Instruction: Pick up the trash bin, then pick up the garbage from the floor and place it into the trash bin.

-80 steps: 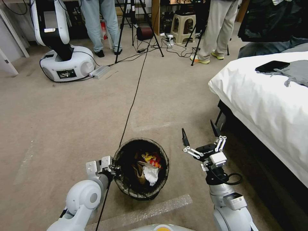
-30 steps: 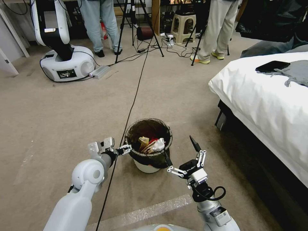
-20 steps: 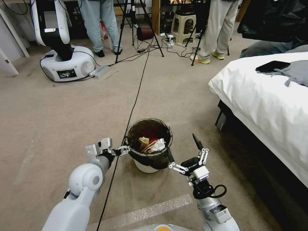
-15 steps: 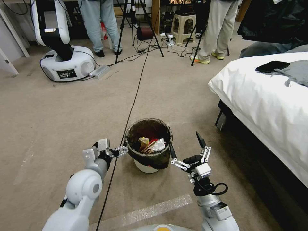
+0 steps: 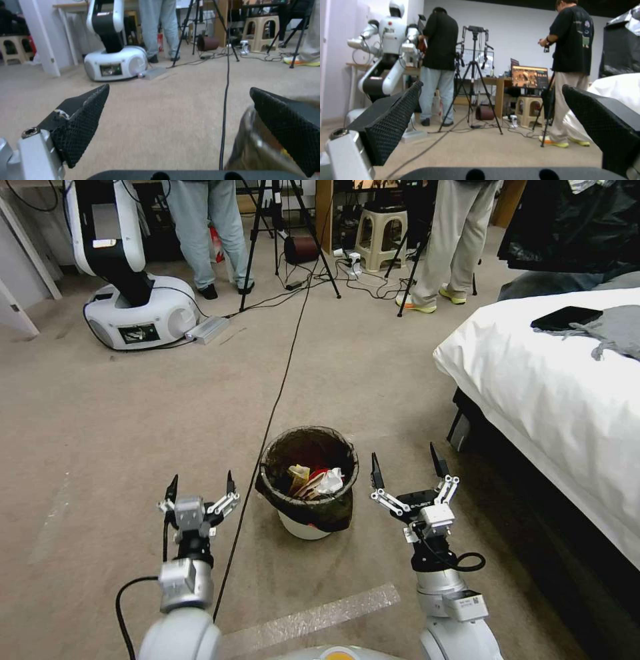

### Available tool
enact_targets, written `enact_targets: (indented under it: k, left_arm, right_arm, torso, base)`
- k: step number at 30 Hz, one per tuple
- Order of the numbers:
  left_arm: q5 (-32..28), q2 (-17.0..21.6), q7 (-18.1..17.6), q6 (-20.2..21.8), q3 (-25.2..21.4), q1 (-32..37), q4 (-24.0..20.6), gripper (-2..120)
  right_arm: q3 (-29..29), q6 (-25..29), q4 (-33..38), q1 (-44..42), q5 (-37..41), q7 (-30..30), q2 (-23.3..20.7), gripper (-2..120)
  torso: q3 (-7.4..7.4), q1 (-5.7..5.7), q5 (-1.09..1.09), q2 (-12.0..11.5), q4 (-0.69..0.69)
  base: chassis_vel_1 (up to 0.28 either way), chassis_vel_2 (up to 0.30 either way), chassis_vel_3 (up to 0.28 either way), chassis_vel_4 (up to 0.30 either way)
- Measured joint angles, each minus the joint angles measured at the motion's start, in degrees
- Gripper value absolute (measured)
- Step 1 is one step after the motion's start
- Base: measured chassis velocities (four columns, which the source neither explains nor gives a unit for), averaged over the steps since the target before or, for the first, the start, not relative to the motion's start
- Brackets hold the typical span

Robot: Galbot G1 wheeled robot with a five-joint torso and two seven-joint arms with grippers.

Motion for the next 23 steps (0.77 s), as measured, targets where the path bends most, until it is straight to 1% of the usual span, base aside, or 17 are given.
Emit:
enact_targets:
  k: [1,3,6,23]
  left_arm:
    - [0.00,0.00,0.00,0.00,0.00,0.00,0.00,100]
    - [1.03,-0.10,-0.94,-3.14,-0.04,0.62,1.97,100]
    - [1.43,-0.10,-1.16,-3.93,-0.15,0.74,2.57,100]
    - [1.15,0.00,-1.24,-3.51,-0.18,0.52,2.75,100]
  right_arm:
    - [0.00,0.00,0.00,0.00,0.00,0.00,0.00,100]
    - [0.74,0.07,-0.60,-0.14,0.00,0.00,-0.01,100]
    - [1.26,0.15,-0.85,-0.33,0.02,0.00,-0.02,100]
    - [1.41,0.34,-0.95,-0.39,0.06,-0.10,-0.05,100]
  torso:
    - [0.00,0.00,0.00,0.00,0.00]
    - [0.00,0.00,0.02,0.00,0.00]
    - [0.00,0.00,0.00,0.00,0.00]
    - [0.00,-0.01,0.01,0.00,0.00]
  base:
    - [0.000,0.000,0.000,0.000]
    - [0.000,0.000,0.000,0.000]
    - [0.000,0.000,0.000,0.000]
    - [0.000,0.000,0.000,0.000]
